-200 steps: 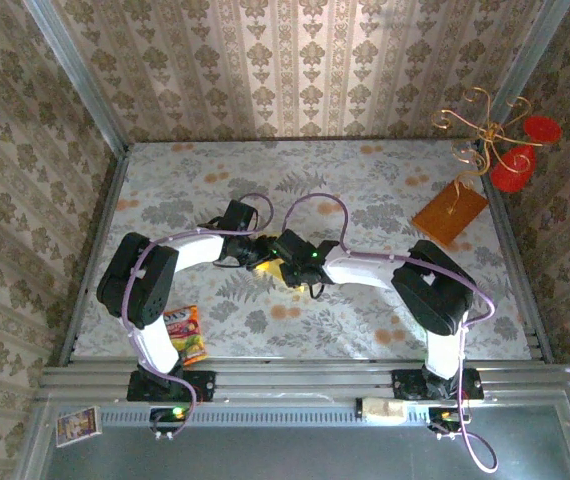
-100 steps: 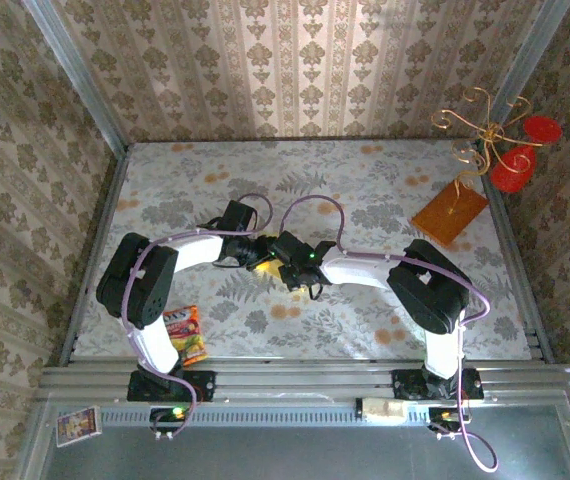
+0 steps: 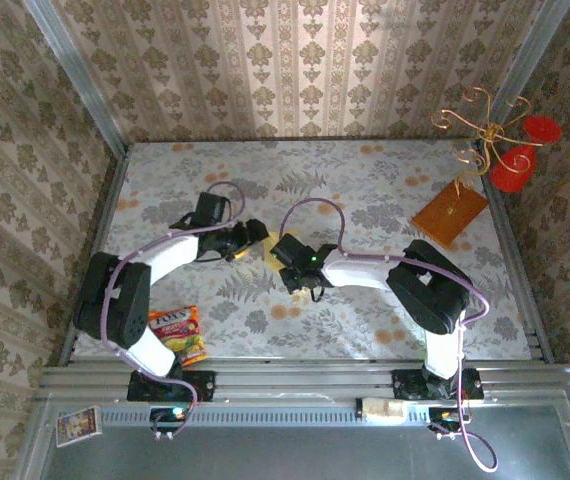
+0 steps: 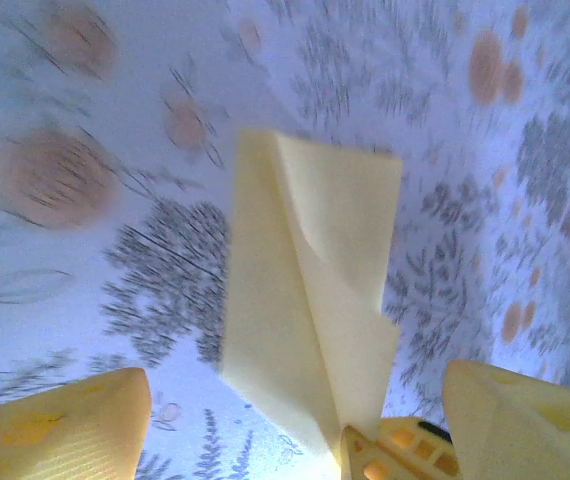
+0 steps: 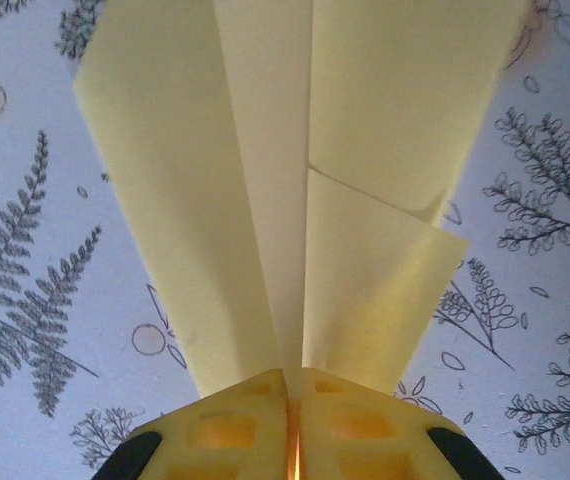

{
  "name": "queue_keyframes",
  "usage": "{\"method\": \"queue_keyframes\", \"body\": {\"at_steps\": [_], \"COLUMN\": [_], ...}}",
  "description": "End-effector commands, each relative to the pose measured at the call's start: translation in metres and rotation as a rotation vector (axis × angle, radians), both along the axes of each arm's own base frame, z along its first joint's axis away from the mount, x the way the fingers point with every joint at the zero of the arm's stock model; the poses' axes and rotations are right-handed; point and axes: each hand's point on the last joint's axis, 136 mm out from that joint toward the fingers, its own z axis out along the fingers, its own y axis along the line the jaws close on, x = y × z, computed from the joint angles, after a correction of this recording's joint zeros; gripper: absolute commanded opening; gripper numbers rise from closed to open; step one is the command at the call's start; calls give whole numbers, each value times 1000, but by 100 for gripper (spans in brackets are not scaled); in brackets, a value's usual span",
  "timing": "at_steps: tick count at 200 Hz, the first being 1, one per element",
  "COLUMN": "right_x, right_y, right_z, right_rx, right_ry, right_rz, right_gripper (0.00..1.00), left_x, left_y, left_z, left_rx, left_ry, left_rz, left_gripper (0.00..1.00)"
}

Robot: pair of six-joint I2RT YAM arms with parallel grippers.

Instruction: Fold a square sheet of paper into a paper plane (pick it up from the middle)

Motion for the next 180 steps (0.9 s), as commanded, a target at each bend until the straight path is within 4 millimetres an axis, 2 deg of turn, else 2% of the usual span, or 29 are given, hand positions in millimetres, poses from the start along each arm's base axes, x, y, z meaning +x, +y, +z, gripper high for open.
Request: {"method": "queue_keyframes", "body": {"at_steps": [1, 35, 73, 105, 143, 180], "right_x": [-6, -15, -18, -20, -23, -25], "right_y": [7, 14, 17, 19, 19, 13], "right_z": [9, 5, 4, 2, -13, -18], "right_rx": [34, 74, 167, 314, 463, 570], "right_ry": [-14, 13, 38, 99, 212, 292], "right_rz": [76, 128, 134, 135, 114, 95], "right_gripper": [10, 9, 8, 8, 6, 6], "left_x": [-4, -5, -5, -6, -9, -13], "left_y": [22, 35, 33, 30, 22, -1], "left_z": [-3, -5, -5, -5, -4, -2], "left_rx": [24, 28, 19, 1, -20, -67], "left_ry": [21, 29, 30, 32, 27, 18], "left_rz": [56, 80, 76, 70, 53, -11], "left_gripper": [78, 78, 78, 78, 76, 66]}}
